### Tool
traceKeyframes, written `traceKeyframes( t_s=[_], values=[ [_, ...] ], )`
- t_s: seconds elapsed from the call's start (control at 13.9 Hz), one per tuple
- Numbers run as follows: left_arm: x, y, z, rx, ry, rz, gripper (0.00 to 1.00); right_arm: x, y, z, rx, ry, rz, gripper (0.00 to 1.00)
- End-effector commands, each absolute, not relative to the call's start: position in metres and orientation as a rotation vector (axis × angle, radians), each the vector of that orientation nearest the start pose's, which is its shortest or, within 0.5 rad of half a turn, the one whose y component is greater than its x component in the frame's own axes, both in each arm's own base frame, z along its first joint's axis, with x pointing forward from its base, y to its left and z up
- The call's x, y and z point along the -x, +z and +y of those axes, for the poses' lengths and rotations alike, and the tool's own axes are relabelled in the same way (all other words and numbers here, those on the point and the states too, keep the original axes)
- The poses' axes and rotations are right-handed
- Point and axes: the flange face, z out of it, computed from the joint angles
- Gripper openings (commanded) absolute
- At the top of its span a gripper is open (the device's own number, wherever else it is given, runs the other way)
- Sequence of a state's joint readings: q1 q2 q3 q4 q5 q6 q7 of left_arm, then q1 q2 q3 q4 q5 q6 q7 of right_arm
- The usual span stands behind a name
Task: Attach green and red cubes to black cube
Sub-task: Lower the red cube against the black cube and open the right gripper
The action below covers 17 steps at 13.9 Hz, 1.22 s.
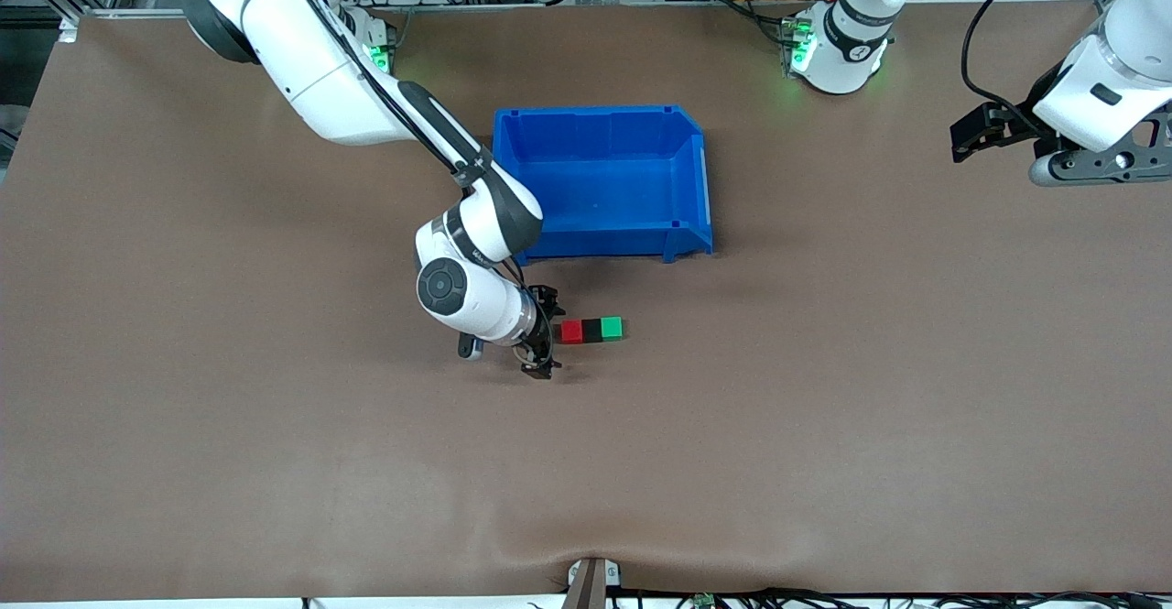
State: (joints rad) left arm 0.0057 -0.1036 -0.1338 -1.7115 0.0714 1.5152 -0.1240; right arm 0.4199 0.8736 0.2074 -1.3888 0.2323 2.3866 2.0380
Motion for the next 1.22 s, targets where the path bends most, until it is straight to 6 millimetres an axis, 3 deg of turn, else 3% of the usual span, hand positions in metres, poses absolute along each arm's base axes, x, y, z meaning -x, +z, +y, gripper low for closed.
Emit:
traceKeyframes(
  t_s=[0.0,1.15],
  values=[
    [-0.501,0.612,-0.060,3.064,0.104,0.006,1.00,-0.632,0.215,0.404,1.948,0.427,2.164,1.00],
    [-0.503,0.608,-0.060,3.064,0.107,0.007,1.00,-0.652,0.234,0.374,1.967,0.435,2.144,1.00]
  ],
)
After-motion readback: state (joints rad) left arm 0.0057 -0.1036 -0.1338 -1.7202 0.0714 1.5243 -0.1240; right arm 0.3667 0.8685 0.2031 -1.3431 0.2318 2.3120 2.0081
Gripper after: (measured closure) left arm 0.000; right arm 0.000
